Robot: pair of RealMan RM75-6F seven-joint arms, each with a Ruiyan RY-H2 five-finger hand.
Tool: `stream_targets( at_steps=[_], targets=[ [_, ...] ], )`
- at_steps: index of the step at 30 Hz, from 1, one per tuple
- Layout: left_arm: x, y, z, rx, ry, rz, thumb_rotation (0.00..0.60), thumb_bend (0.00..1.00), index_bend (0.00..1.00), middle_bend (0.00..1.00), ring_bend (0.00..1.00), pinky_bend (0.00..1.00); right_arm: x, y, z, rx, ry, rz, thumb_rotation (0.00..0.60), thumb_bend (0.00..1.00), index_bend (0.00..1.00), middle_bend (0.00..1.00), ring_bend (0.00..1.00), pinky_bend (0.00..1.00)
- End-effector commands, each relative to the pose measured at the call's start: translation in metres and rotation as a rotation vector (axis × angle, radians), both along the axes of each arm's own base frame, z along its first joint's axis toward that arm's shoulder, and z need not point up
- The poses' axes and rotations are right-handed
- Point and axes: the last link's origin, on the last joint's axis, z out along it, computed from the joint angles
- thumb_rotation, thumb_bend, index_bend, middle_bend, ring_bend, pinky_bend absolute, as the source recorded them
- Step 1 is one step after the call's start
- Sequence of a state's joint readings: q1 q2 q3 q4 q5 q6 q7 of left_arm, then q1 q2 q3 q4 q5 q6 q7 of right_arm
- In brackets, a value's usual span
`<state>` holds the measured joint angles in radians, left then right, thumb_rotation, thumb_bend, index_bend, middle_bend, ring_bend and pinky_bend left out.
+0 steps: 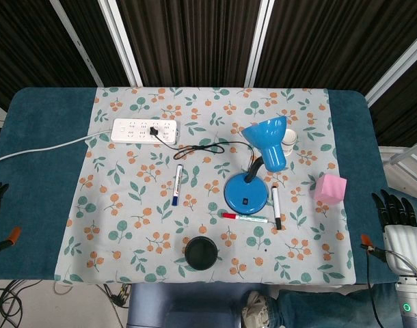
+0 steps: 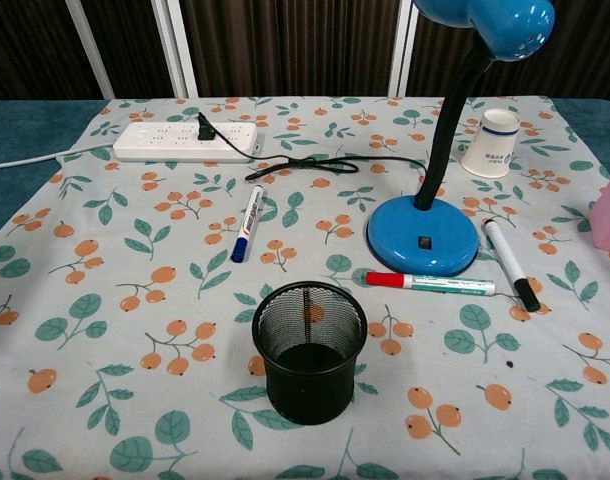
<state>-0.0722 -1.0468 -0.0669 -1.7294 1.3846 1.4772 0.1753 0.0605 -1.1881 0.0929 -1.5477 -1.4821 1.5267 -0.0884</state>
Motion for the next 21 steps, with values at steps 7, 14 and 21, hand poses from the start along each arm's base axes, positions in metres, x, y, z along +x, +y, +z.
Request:
stream_targets(
  at_steps=[7, 14, 21],
  targets=[
    [0.0001, -0.0001, 0.0000, 0.001, 0.000, 0.000, 0.600, 0.28, 0.06, 0.05, 0.00, 0.07, -0.0001, 0.0001, -0.0006, 0.001, 0.001, 0.000, 0.600, 0.32, 0.00, 0.04, 0.04, 0.00],
    [-0.0004, -0.0005, 0.0012, 0.007, -0.001, 0.002, 0.600, 0.28, 0.06, 0.05, 0.00, 0.07, 0.0004, 0.0004, 0.0002, 0.000, -0.004, 0.001, 0.600, 0.32, 0.00, 0.04, 0.04, 0.00],
    [-0.0005, -0.0005, 0.0015, 0.008, -0.001, 0.002, 0.600, 0.28, 0.06, 0.05, 0.00, 0.07, 0.0009, 0.0011, -0.0016, 0.007, -0.011, -0.005, 0.600, 0.32, 0.00, 0.04, 0.04, 0.00]
  ],
)
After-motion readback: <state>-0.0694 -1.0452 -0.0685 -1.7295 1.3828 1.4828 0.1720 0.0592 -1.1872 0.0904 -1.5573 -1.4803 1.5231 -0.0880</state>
